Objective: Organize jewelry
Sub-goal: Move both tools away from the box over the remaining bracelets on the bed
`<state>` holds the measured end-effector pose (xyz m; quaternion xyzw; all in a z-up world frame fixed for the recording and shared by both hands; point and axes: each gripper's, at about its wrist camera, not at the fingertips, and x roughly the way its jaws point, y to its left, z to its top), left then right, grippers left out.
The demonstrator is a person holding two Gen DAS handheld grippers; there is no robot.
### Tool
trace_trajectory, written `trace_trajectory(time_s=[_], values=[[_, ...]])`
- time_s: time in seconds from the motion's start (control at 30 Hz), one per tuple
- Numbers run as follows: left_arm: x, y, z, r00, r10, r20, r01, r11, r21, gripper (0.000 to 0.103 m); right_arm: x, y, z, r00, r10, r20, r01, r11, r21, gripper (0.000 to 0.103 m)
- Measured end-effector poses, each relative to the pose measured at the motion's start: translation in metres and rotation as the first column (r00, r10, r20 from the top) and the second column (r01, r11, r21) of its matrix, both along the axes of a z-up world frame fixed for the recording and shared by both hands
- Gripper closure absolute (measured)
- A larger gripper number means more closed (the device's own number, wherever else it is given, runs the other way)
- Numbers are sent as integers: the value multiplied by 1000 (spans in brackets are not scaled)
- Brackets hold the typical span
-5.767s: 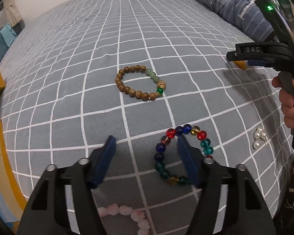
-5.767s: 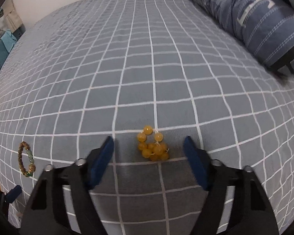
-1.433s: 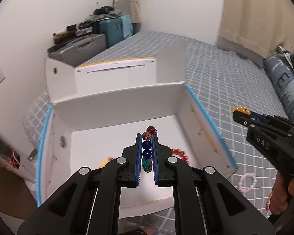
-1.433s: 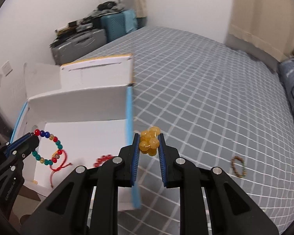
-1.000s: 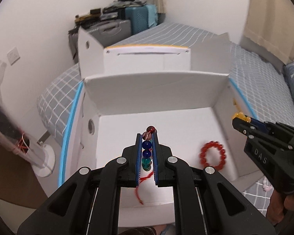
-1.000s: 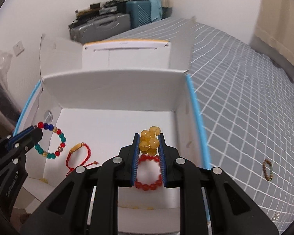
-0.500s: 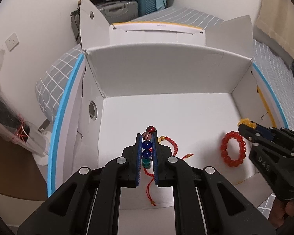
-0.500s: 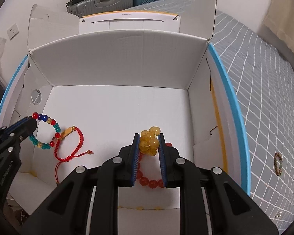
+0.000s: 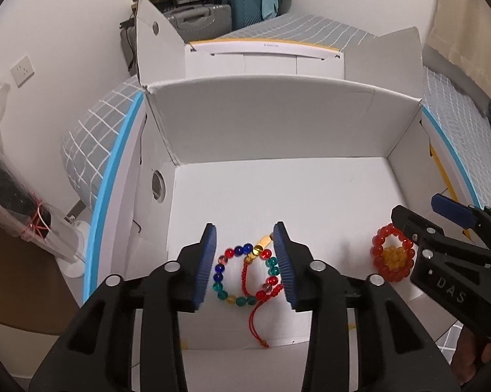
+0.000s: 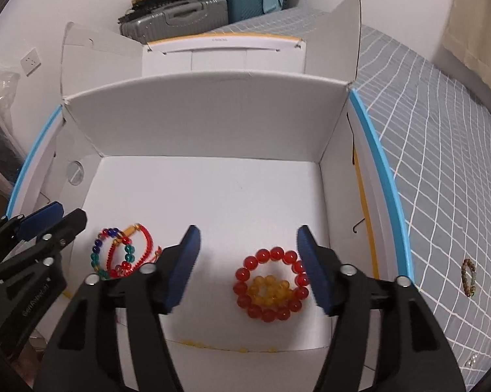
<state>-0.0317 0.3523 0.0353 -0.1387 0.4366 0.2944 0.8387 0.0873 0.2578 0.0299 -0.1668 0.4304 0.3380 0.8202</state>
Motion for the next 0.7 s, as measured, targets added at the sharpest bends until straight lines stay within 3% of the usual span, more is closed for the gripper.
trace_trajectory(time_s=[0.2, 0.27, 0.47, 0.7], values=[[-6, -5, 12, 999, 11, 47, -13, 999, 32, 31, -7, -16, 22, 999, -27, 43, 24, 998, 59, 15], [-6, -9, 14, 999, 4, 54, -6, 999, 36, 28, -7, -25, 29, 998, -43, 56, 38, 996, 81, 10], [-5, -27, 24, 994, -32, 105, 28, 999, 41, 11, -6, -65, 45, 987, -125, 104, 111, 986, 127, 8], [9, -66, 41, 977, -109, 185, 105, 994, 36, 6, 2, -131, 59, 958, -239, 158, 217, 965, 149, 8]])
